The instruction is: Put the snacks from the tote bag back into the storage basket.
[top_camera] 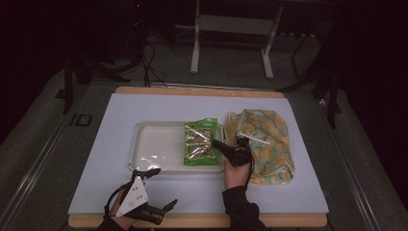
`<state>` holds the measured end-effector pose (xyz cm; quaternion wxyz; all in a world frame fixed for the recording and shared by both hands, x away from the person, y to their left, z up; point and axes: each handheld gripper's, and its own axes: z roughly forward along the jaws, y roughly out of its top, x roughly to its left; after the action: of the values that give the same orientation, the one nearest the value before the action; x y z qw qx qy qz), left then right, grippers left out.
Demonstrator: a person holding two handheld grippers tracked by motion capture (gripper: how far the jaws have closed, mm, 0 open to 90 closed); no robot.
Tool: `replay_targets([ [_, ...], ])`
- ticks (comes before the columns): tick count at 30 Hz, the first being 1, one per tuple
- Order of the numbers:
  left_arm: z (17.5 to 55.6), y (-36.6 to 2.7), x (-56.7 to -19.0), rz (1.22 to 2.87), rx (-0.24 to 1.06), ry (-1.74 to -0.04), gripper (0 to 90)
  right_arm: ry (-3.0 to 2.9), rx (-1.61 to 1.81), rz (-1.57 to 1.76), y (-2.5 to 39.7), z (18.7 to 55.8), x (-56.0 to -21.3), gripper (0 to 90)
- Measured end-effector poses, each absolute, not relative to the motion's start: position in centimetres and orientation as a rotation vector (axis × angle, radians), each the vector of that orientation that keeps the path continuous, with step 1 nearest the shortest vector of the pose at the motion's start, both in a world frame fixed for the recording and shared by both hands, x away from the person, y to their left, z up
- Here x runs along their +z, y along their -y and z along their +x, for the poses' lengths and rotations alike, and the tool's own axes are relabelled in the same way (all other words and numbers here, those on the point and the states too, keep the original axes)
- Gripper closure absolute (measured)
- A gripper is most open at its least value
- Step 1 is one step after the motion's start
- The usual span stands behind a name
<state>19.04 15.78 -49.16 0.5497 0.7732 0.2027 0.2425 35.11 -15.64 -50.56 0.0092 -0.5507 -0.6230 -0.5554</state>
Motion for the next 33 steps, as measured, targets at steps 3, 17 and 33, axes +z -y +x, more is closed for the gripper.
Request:
replay_targets([
  [3, 19.0, -15.8, -49.2, 1.832, 0.574, -0.480, 0.4, 1.944, -1.718, -1.716, 15.5, 35.0, -50.9, 88.9],
  [17, 19.1, -15.7, -49.2, 1.833, 0.574, -0.478, 0.4, 1.974, -1.648, -1.722, 15.2, 34.5, -52.2, 88.9],
  [33, 19.1, -15.7, -49.2, 1.836, 0.578, -0.478, 0.4, 2.026, -1.558, -1.769, 15.8, 34.2, -52.8, 88.6],
])
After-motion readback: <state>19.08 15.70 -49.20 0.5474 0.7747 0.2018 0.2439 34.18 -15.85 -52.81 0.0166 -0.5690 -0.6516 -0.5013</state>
